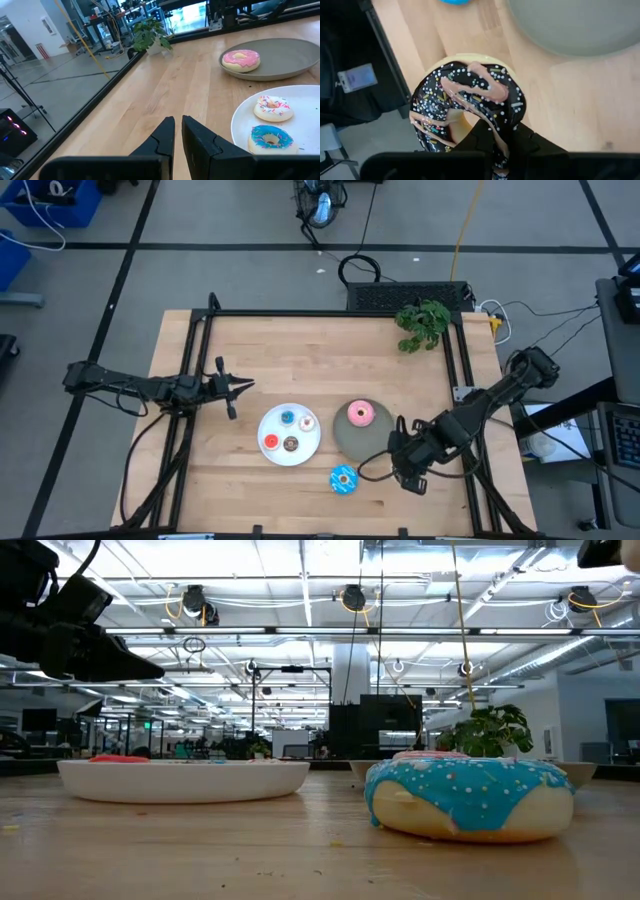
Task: Pick & Place donuts
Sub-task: Put the large black donut on the gray plate
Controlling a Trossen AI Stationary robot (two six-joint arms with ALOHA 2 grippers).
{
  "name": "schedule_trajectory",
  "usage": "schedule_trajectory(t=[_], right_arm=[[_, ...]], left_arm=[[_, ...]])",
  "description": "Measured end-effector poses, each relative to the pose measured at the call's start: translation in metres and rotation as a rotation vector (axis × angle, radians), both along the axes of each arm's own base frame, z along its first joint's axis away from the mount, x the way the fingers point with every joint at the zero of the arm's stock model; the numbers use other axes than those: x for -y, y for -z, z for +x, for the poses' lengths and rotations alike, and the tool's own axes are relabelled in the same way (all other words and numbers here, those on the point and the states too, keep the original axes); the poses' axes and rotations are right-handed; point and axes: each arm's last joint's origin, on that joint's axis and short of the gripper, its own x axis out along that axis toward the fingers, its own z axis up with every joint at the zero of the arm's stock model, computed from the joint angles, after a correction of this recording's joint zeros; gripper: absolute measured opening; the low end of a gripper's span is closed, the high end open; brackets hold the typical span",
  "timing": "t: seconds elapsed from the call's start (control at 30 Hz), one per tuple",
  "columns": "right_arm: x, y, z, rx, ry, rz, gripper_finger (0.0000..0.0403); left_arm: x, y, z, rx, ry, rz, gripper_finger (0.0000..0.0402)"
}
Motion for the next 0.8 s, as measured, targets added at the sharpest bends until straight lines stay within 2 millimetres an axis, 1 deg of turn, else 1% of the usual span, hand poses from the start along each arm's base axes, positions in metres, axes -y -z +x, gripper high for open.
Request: schedule_trajectory(t=[0.13, 0.3, 0.5, 0.63, 0.8], right_arm=[[0.017, 0.001, 0.007, -0.011, 0.017, -0.038, 0.0013], [0.051, 0.003, 0.020, -0.012, 0.064, -0.156, 0.0013], [0.087, 0.016, 0.043, -0.051, 0.077, -0.186, 0.0013], [0.101, 0.033, 0.058, -0.099, 0.060, -0.168, 0.0013], [0.107, 0.069, 0.073, -0.192, -0.008, -0.122, 0.0013]], left_arm=[[0.000, 0.000, 0.000, 0.003, 0.000, 0.000, 0.0042], [0.000, 0.000, 0.000, 0.007, 0.000, 0.000, 0.0042], [0.000, 0.000, 0.000, 0.000, 0.004, 0.020, 0.0042], [0.000, 0.000, 0.000, -0.002, 0.005, 0.024, 0.0042], [0.000, 0.000, 0.000, -0.002, 0.004, 0.022, 0.0042]])
